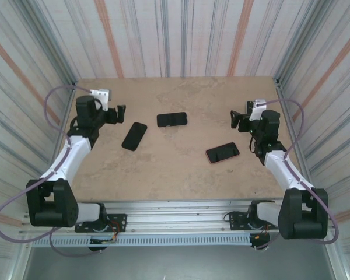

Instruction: Take the phone out of the phone case

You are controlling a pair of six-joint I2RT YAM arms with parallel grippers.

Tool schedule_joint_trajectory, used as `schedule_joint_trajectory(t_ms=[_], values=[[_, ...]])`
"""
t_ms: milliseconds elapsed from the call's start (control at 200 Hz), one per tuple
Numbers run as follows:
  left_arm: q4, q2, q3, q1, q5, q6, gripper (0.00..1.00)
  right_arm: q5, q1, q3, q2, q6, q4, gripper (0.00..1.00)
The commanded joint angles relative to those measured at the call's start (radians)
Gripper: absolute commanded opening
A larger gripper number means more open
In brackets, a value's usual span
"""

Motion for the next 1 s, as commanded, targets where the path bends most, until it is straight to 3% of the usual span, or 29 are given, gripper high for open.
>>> schedule_joint_trajectory(t_ms=[0, 100, 246, 426, 767, 997], values=[[-0.375, 0.087, 0.148, -0.010, -0.030, -0.034, 0.99, -0.079, 0.044, 0.063, -0.021, 0.026, -0.203, 0.99], [-0.469, 0.150, 0.223, -0.053, -0.037, 0.030, 0.99, -0.124, 0.090, 0.104, -0.016, 0.041, -0.276, 0.99], [-0.635, 0.256, 0.347, -0.061, 0.056, 0.064, 0.99, -0.166, 0.180, 0.171, 0.013, 0.045, -0.386, 0.99], [-0.626, 0.291, 0.314, -0.090, 0.119, 0.154, 0.99, -0.151, 0.317, 0.192, 0.047, 0.102, -0.382, 0.99], [-0.650, 0.445, 0.336, -0.137, -0.036, 0.135, 0.99, -0.005, 0.558, 0.197, 0.137, 0.177, -0.295, 0.99], [-0.618, 0.539, 0.377, -0.163, -0.121, 0.123, 0.99, 0.042, 0.642, 0.219, 0.208, 0.214, -0.246, 0.99]])
